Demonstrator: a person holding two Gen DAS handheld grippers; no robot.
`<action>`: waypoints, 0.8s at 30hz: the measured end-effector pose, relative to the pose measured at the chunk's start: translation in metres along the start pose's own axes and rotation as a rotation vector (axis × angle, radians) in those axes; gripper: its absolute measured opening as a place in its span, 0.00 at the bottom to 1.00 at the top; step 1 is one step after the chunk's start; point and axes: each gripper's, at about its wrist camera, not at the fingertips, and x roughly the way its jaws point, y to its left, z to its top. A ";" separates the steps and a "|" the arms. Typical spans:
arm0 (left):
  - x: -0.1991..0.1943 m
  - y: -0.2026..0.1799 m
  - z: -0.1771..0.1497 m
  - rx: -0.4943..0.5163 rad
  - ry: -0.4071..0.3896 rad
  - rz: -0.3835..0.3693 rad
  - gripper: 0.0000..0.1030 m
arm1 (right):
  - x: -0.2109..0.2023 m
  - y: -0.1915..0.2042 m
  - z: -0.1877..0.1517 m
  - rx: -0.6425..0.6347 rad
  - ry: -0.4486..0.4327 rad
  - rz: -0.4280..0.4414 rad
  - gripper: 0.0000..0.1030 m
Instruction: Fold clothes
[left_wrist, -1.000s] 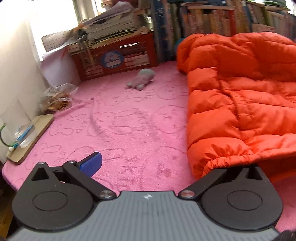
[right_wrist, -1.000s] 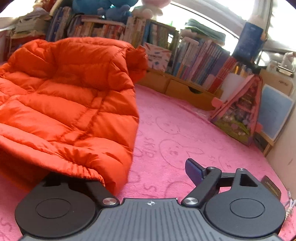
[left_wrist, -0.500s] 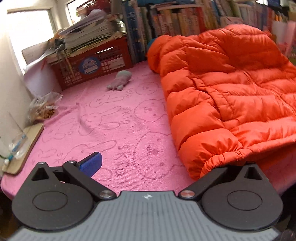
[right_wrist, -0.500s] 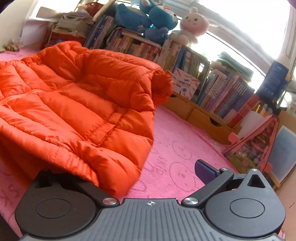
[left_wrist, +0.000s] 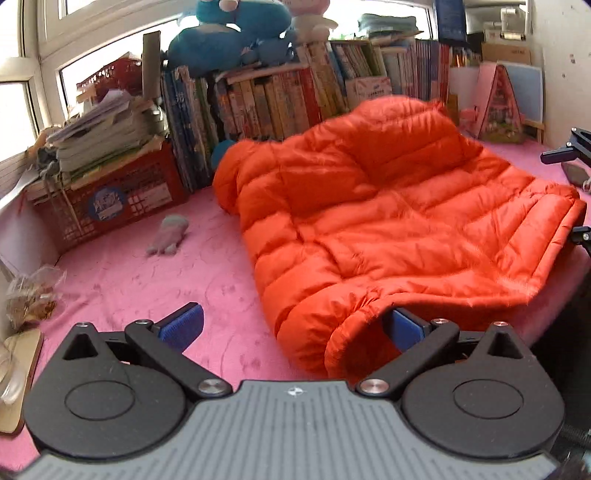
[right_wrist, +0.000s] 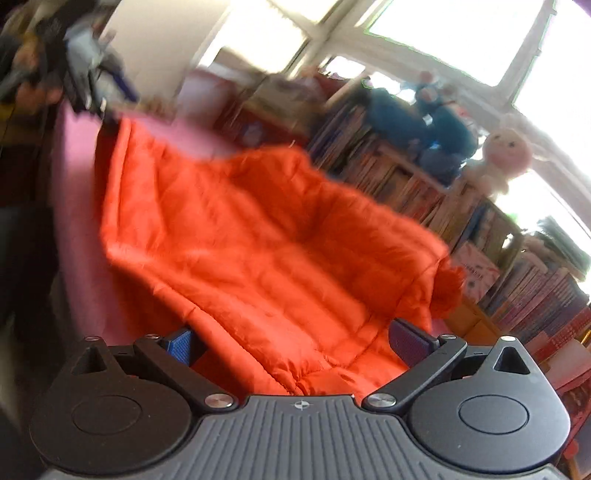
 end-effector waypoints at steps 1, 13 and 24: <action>-0.001 0.003 -0.001 -0.015 0.001 0.000 1.00 | 0.001 -0.001 -0.004 0.005 0.025 -0.004 1.00; -0.012 0.048 0.048 -0.272 -0.234 -0.260 1.00 | -0.057 -0.051 0.007 0.412 -0.205 0.199 1.00; 0.109 -0.051 0.063 -0.214 0.029 0.050 1.00 | 0.059 -0.023 0.027 0.548 0.046 0.081 0.77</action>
